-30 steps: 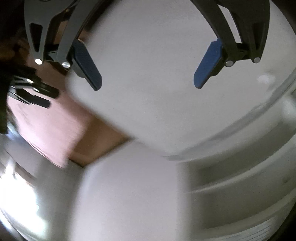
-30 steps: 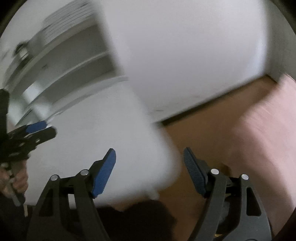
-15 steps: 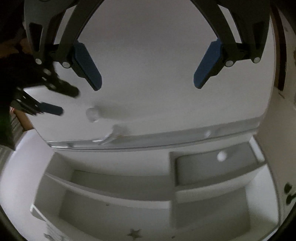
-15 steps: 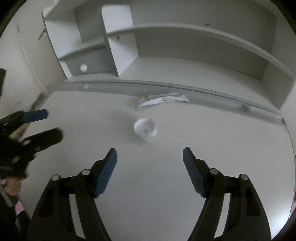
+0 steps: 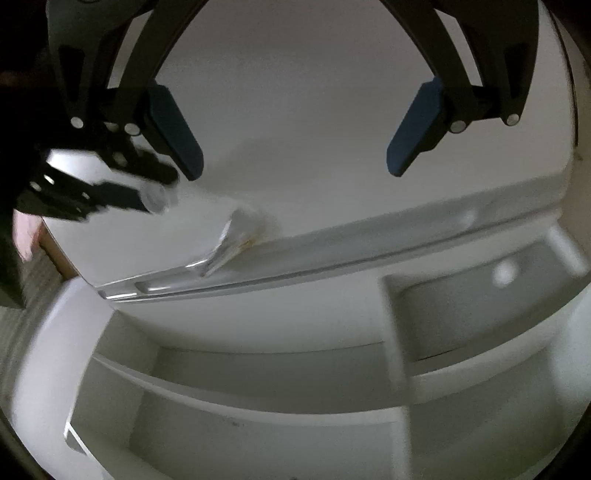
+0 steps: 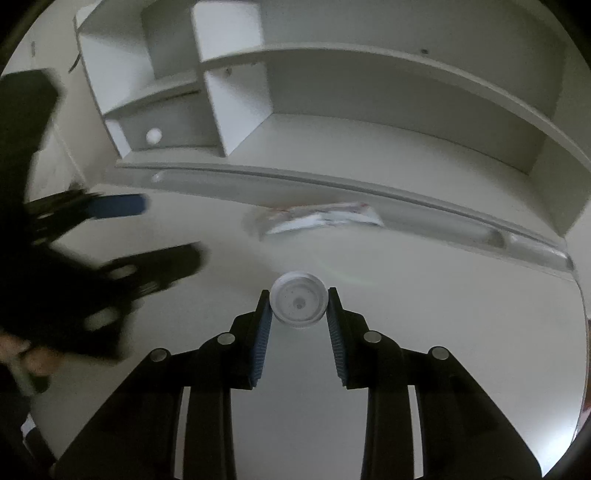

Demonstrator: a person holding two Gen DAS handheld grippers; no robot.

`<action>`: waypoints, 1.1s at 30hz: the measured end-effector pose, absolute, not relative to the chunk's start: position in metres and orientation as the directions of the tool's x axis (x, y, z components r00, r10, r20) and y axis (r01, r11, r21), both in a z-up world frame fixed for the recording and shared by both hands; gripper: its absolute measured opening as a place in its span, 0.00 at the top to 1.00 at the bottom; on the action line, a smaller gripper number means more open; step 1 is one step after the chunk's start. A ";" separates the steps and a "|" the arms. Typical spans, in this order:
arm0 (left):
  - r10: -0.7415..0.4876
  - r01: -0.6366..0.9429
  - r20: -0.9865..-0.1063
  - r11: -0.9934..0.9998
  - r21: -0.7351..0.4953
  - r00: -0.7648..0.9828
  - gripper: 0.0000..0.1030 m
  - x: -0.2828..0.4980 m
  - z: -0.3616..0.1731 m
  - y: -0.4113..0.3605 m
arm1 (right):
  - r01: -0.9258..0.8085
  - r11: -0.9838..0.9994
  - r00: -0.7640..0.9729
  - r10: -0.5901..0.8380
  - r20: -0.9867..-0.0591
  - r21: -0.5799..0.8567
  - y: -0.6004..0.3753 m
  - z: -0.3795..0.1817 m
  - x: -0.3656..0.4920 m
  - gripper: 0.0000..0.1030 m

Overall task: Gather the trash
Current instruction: 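Grasp the white bottle cap with the right gripper while the left gripper grasps the toothpaste tube, then carry the bottle cap and toothpaste tube over the bin and release both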

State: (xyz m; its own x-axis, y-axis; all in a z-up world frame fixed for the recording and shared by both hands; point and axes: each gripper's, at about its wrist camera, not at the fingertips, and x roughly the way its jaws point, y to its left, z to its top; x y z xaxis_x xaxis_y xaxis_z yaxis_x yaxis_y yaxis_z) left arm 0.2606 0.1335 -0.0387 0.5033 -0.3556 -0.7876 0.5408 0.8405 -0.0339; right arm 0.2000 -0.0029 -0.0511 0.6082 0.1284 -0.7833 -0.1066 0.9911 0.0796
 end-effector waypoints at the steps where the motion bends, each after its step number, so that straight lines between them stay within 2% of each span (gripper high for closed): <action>1: -0.361 0.565 -0.791 0.825 -0.024 0.494 0.07 0.265 -0.041 0.120 | -0.090 0.992 0.611 0.125 -0.782 0.088 -0.012 -0.049 0.194 0.72; 5: -0.374 0.634 -0.787 0.773 0.029 0.492 0.08 0.280 -0.049 0.078 | -0.032 0.993 0.614 0.108 -0.782 0.112 -0.046 -0.046 0.171 0.72; 8: -0.356 0.642 -0.803 0.765 0.042 0.477 0.21 0.293 -0.058 0.057 | 0.013 0.992 0.618 0.091 -0.781 0.126 -0.068 -0.046 0.153 0.72; 11: -0.357 0.636 -0.815 0.771 0.019 0.457 0.27 0.299 -0.063 0.050 | 0.051 0.989 0.624 0.078 -0.778 0.140 -0.084 -0.048 0.140 0.72; 13: -0.333 0.631 -0.810 0.773 0.059 0.483 0.38 0.297 -0.064 0.045 | 0.073 0.987 0.627 0.068 -0.776 0.146 -0.095 -0.049 0.131 0.72; 14: -0.318 0.630 -0.809 0.773 0.082 0.495 0.53 0.295 -0.063 0.043 | 0.080 0.986 0.629 0.064 -0.775 0.147 -0.098 -0.050 0.128 0.72; 15: -0.317 0.634 -0.809 0.768 0.088 0.495 0.73 0.292 -0.062 0.040 | 0.088 0.985 0.631 0.060 -0.774 0.149 -0.100 -0.050 0.127 0.72; 16: -0.321 0.637 -0.813 0.767 0.078 0.486 0.81 0.288 -0.060 0.038 | 0.098 0.983 0.635 0.056 -0.770 0.153 -0.105 -0.049 0.121 0.72; 21: -0.357 0.666 -0.796 0.742 0.077 0.490 0.82 0.247 -0.049 0.011 | 0.177 0.968 0.660 0.018 -0.751 0.179 -0.141 -0.043 0.075 0.72; 25: -0.428 0.718 -0.788 0.695 0.027 0.443 0.82 0.194 -0.046 -0.039 | 0.283 0.940 0.674 -0.055 -0.737 0.188 -0.179 -0.039 0.022 0.72; 33: -0.589 0.894 -0.766 0.446 -0.044 0.256 0.82 0.048 -0.047 -0.162 | 0.560 0.803 0.633 -0.254 -0.731 0.206 -0.261 -0.049 -0.126 0.72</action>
State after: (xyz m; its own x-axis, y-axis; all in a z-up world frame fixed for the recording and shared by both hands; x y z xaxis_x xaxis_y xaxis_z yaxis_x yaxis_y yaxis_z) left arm 0.0477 -0.1619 -0.0472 0.2561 -0.5891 -0.7664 0.8937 0.4464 -0.0444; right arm -0.1260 -0.2606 -0.0489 0.6330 -0.2541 -0.7312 0.5598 0.8028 0.2056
